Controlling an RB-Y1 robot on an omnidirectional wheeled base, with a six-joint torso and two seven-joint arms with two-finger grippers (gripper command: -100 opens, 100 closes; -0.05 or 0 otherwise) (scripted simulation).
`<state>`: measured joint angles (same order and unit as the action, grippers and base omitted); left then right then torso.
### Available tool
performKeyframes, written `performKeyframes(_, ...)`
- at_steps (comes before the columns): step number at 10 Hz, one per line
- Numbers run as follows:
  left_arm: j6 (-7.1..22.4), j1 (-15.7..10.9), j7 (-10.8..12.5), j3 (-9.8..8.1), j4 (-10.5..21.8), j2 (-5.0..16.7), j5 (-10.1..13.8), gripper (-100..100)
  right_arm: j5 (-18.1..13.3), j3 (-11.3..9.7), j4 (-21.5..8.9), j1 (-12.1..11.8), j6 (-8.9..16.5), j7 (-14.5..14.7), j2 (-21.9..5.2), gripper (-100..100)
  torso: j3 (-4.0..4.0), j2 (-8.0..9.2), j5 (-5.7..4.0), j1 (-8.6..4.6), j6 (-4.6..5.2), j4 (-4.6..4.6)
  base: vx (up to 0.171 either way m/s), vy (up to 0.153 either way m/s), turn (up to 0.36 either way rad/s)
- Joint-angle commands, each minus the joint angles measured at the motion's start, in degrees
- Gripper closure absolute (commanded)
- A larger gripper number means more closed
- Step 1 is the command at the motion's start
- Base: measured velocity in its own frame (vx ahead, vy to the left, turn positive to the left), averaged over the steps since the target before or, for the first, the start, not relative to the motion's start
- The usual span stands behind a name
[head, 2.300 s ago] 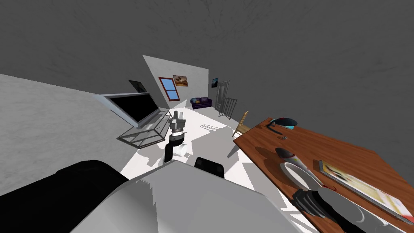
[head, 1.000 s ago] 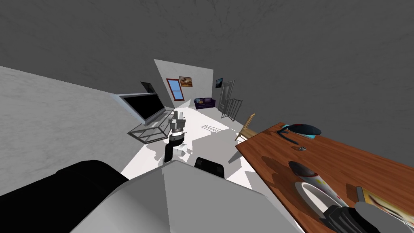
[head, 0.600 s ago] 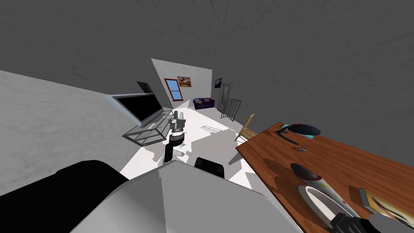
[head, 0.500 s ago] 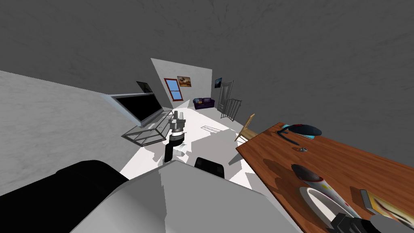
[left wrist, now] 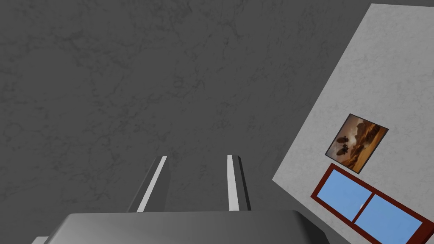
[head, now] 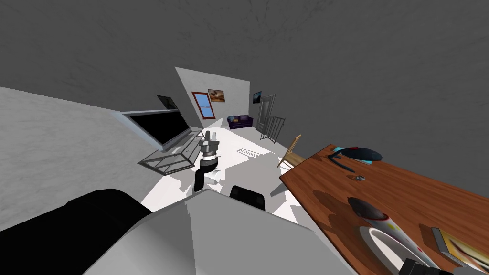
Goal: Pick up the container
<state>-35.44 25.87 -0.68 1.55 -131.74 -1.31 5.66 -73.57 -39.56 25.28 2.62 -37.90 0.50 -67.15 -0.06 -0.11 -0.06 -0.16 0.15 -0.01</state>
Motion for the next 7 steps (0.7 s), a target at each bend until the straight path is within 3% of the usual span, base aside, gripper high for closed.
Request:
performKeyframes(1, 0.00, 0.00, 0.00, 0.00, 0.00, 0.00, 0.00, 0, 2.86, 1.01, -2.86, -1.08, 0.04, 2.86, 0.94, -100, 0.00, 0.00, 0.00, 0.00, 0.00, 0.00, 0.078, 0.003, -0.081)
performKeyframes(3, 0.00, 0.01, 0.00, 0.00, 0.00, 0.00, 0.00, 0, 3.92, 1.01, -2.95, -1.08, 0.04, 6.81, 0.94, -100, -0.10, -0.18, 0.00, 0.04, 0.01, -0.04, 0.073, 0.009, -0.028)
performKeyframes(4, 0.00, 0.00, 0.00, 0.00, 0.00, 0.00, 0.00, 0, 6.60, 1.99, -5.75, -2.18, 0.12, 8.89, 1.83, -100, -0.06, -0.11, 0.01, 0.03, -0.01, -0.02, 0.110, 0.003, -0.078)
performKeyframes(6, 0.00, 0.01, 0.00, 0.00, 0.00, 0.00, 0.00, 0, 7.75, 1.99, -5.75, -2.18, 0.12, 12.83, 1.83, -100, -0.15, -0.26, 0.01, 0.03, -0.01, -0.06, 0.077, 0.010, -0.019)
performKeyframes(7, 0.00, 0.00, 0.00, 0.00, 0.00, 0.00, 0.00, 0, 10.42, 2.97, -8.55, -3.29, 0.19, 15.18, 2.72, -100, -0.07, -0.12, 0.01, 0.05, -0.01, -0.03, 0.103, 0.020, -0.078)
